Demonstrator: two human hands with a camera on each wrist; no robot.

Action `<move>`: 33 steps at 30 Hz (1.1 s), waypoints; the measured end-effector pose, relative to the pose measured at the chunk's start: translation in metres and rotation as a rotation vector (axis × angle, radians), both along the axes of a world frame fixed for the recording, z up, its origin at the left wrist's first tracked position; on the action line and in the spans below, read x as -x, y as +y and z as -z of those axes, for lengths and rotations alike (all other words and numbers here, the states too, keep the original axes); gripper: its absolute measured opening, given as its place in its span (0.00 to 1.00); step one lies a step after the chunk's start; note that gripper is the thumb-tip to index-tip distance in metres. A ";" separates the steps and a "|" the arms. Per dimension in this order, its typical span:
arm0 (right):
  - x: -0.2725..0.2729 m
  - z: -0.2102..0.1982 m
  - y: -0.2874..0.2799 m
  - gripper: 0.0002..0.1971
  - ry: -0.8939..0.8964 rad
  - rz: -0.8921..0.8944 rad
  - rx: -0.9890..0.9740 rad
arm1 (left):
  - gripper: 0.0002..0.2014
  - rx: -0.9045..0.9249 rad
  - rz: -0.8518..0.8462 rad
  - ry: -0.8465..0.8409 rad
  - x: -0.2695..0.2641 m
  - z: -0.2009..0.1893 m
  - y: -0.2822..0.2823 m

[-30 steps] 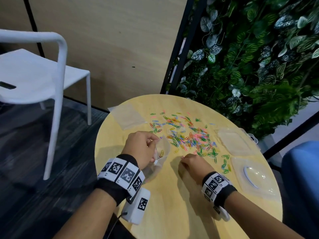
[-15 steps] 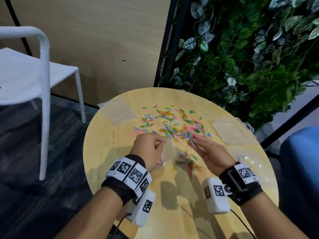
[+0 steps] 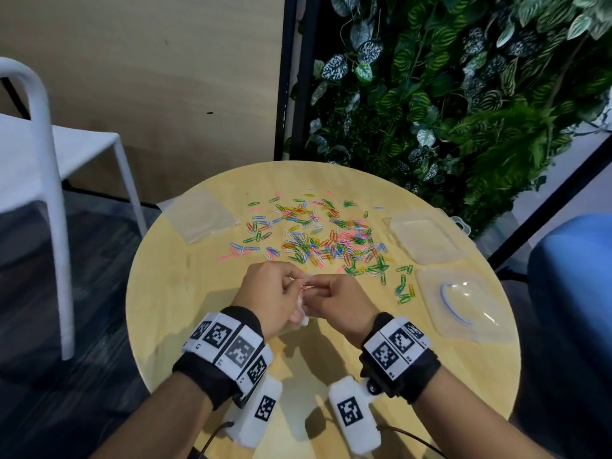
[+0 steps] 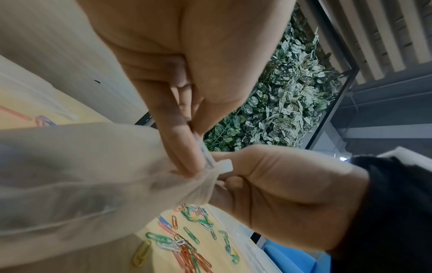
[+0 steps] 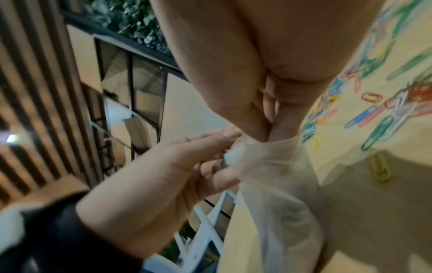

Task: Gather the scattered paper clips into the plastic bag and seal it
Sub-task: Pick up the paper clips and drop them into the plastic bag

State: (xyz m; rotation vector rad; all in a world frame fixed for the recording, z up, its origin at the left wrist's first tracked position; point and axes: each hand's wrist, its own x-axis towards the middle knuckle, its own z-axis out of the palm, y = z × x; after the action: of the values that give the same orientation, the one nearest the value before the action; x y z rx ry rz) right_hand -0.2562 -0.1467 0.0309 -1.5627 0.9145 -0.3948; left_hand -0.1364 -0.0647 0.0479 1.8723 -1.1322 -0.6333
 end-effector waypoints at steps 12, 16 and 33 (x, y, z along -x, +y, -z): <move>0.006 -0.025 0.000 0.20 0.165 -0.163 0.556 | 0.07 0.048 -0.023 0.051 -0.013 0.000 0.008; 0.031 -0.023 -0.038 0.18 0.261 0.052 0.631 | 0.07 0.056 -0.091 0.023 -0.034 -0.004 0.015; 0.034 0.044 -0.039 0.27 1.041 -0.589 0.870 | 0.06 0.007 -0.158 0.073 -0.059 -0.013 0.033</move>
State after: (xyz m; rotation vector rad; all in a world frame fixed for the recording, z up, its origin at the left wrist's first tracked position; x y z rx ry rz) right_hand -0.2906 -0.1860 -0.0130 -2.8367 1.0080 0.6111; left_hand -0.0776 -0.0319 0.0604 1.8955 -0.9287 -0.6019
